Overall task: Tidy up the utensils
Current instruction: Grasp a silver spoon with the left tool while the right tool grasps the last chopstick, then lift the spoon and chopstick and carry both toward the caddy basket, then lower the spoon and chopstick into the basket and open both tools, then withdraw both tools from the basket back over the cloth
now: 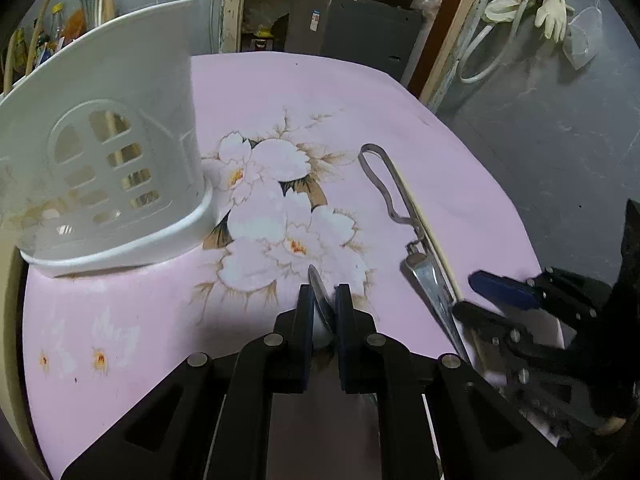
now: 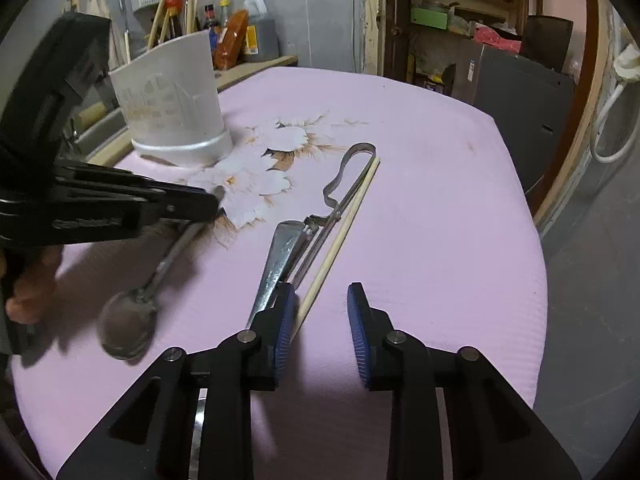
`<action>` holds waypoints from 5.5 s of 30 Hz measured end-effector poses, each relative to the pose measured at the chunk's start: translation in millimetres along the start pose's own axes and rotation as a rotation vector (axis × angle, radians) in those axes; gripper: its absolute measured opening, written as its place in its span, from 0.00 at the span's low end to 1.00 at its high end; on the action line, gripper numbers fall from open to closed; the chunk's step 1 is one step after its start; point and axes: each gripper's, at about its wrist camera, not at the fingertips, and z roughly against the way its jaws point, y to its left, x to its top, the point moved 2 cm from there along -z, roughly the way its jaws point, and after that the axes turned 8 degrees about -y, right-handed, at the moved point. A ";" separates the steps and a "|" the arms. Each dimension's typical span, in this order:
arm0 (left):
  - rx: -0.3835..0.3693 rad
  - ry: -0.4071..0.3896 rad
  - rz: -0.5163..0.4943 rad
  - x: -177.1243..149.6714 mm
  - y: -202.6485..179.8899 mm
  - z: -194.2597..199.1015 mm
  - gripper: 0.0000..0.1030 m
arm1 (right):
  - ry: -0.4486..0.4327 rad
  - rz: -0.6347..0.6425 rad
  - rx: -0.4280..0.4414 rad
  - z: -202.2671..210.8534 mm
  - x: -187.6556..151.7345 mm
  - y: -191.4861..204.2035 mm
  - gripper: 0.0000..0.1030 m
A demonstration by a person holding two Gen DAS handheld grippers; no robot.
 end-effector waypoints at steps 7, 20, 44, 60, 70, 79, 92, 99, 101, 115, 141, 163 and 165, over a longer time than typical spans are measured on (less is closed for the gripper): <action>-0.034 0.046 -0.002 -14.7 -1.3 13.3 0.10 | 0.012 0.051 -0.040 6.8 -2.7 -5.4 0.07; -0.026 0.094 0.001 -18.0 -11.7 21.4 0.32 | 0.042 -0.019 -0.010 -8.7 14.4 -23.5 0.07; -0.118 0.134 0.130 -6.6 -7.9 15.8 0.01 | 0.123 -0.146 0.062 -45.0 42.7 -40.8 0.03; 0.012 -0.407 0.084 15.0 -12.1 84.2 0.00 | -0.468 -0.187 0.083 43.7 49.6 -10.0 0.02; 0.110 -0.620 0.072 42.9 0.4 110.9 0.00 | -0.772 -0.086 0.043 70.5 84.6 37.9 0.02; 0.179 -0.747 0.139 81.4 60.1 163.6 0.00 | -0.898 -0.215 0.231 59.3 153.2 57.1 0.02; 0.360 -0.777 0.167 118.8 136.8 175.9 0.00 | -1.010 -0.249 0.232 12.0 204.2 83.7 0.02; 0.433 -0.755 0.158 108.8 153.1 159.5 0.00 | -0.990 -0.231 0.177 -15.0 197.2 91.4 0.03; 0.437 -0.749 0.164 107.3 156.5 157.0 0.00 | -0.981 -0.232 0.174 -19.2 196.2 91.2 0.03; 0.416 -0.697 0.265 84.1 165.3 132.7 0.00 | -0.897 -0.176 0.143 -38.7 178.3 104.5 0.03; 0.219 -0.686 0.256 53.8 120.7 158.3 0.26 | -0.731 -0.164 0.100 16.4 151.5 85.5 0.30; 0.196 -0.707 0.097 29.0 35.6 157.8 0.92 | -0.786 -0.100 -0.112 102.0 85.2 18.2 1.00; 0.177 -0.682 0.108 24.2 32.8 151.3 0.93 | -0.775 -0.091 -0.122 104.0 80.9 15.6 1.00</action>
